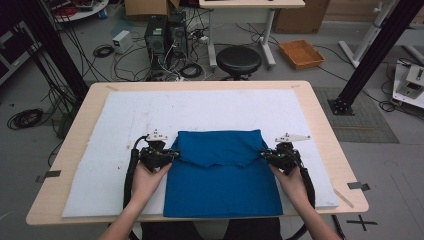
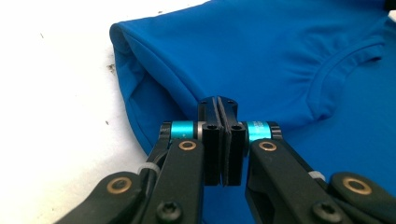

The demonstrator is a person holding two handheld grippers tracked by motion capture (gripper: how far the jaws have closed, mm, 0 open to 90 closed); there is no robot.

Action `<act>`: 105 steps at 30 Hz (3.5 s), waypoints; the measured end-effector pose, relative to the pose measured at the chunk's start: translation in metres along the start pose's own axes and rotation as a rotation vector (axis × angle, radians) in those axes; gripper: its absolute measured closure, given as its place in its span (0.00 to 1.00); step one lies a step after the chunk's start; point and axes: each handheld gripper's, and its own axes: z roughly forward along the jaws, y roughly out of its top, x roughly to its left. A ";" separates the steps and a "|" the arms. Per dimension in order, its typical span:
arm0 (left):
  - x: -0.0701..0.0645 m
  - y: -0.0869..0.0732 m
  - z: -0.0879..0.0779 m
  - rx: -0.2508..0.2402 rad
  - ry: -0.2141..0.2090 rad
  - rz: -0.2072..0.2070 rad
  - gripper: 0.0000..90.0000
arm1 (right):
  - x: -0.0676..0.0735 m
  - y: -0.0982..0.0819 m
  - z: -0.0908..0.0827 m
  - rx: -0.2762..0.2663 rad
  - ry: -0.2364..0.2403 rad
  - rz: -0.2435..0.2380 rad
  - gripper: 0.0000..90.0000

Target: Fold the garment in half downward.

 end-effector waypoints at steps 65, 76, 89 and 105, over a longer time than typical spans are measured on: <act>0.002 -0.010 -0.023 -0.120 0.147 0.016 0.52 | -0.020 0.003 -0.038 -0.088 -0.055 0.110 0.48; 0.019 -0.005 0.010 -0.032 0.172 -0.061 0.52 | -0.033 0.008 0.006 0.006 -0.105 0.149 0.59; 0.012 -0.011 0.013 -0.009 0.136 0.003 0.95 | -0.027 0.001 0.011 0.059 -0.089 0.046 0.95; 0.038 0.019 0.032 -0.053 0.189 -0.002 0.95 | -0.053 0.041 0.032 0.000 -0.089 0.029 0.96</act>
